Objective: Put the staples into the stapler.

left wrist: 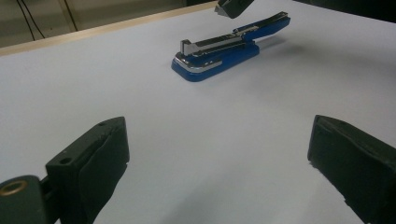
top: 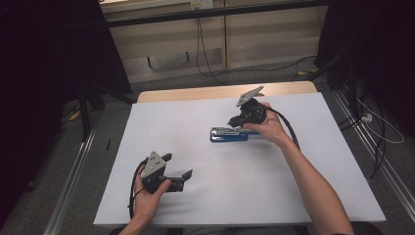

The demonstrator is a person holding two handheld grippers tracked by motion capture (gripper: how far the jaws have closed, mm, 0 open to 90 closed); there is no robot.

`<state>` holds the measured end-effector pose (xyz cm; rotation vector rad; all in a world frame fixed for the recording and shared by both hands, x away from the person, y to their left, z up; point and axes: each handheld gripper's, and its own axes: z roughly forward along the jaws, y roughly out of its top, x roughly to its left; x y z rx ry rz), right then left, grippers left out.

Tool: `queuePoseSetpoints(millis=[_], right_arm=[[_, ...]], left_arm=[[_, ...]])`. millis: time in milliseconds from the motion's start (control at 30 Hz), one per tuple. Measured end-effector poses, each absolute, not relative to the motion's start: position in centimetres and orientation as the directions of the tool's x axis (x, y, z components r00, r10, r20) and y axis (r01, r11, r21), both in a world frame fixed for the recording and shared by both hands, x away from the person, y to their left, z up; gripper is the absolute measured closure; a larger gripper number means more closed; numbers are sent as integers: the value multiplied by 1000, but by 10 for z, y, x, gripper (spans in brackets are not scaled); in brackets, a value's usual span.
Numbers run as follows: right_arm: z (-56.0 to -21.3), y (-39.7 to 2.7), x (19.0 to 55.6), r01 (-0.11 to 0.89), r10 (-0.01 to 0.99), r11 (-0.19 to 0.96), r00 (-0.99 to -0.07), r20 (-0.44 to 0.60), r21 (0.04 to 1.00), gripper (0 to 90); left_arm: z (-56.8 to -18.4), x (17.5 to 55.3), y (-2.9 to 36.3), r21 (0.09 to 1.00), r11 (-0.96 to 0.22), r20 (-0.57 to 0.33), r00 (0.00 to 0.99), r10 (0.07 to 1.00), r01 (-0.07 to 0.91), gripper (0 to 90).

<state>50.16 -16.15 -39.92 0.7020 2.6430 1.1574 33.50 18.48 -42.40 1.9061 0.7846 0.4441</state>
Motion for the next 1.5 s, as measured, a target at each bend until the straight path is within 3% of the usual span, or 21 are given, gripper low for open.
queuePoseSetpoints(millis=[667, 1500], right_arm=[[-402, -138, 505, 331, 439, 608, -897, 42, 722, 794], [-410, -116, 516, 236, 343, 674, -939, -14, 700, 794]], left_arm=[[-423, 334, 185, 897, -304, -27, 727, 686, 321, 55], [-424, 332, 181, 894, -320, -22, 741, 671, 315, 55]])
